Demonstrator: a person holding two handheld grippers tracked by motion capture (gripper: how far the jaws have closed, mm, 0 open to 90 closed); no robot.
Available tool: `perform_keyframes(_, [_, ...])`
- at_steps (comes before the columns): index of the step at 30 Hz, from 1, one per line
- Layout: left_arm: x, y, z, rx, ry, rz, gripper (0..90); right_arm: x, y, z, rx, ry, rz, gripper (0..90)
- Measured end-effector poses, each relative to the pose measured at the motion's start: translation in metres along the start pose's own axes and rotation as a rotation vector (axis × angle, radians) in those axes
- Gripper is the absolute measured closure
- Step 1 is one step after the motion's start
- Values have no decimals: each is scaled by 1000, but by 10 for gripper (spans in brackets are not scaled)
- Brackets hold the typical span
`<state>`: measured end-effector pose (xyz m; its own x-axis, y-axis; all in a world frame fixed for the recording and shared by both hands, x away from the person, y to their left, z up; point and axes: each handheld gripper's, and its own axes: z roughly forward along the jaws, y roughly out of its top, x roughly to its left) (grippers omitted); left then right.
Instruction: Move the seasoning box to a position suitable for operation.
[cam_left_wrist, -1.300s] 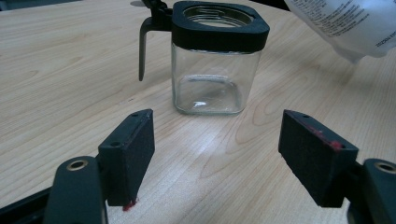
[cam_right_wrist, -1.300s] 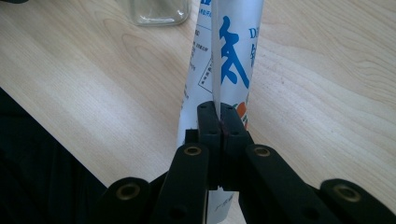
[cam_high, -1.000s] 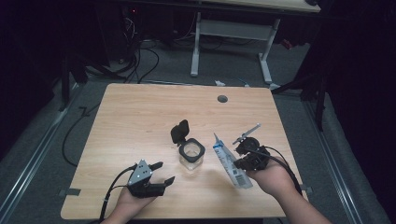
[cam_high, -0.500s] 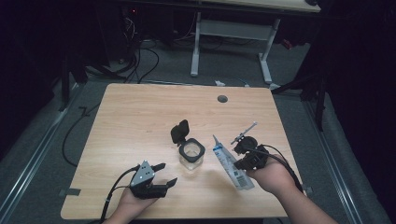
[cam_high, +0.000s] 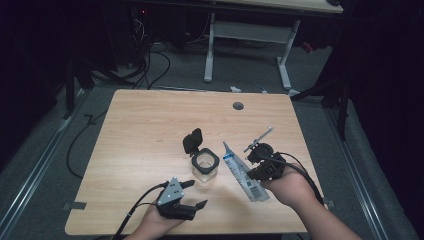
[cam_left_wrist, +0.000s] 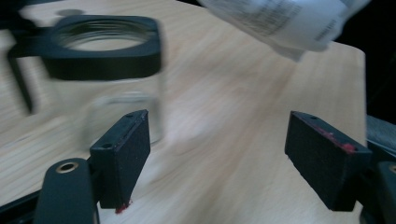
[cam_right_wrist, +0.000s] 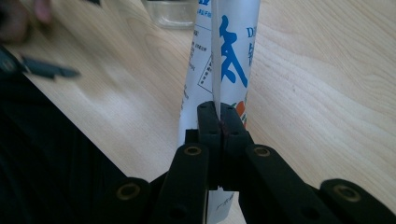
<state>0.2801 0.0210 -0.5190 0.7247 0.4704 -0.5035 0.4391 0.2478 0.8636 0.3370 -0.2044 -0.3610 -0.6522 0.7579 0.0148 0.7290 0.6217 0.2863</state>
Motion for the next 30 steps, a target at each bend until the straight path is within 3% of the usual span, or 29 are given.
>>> perform_keyframes(6, [-22,-12,30,26,-42,14,230,8,9,-2,-8,10,-15,900])
perform_keyframes(11, [-28,-17,49,41,-40,-21,230,13,17,0,-7,16,-37,900])
perform_keyframes(21, [-30,-19,56,39,-34,-65,223,25,27,2,-16,22,-52,900])
perform_keyframes(30, [-31,-17,62,-8,-6,-93,223,32,36,0,-30,22,-61,900])
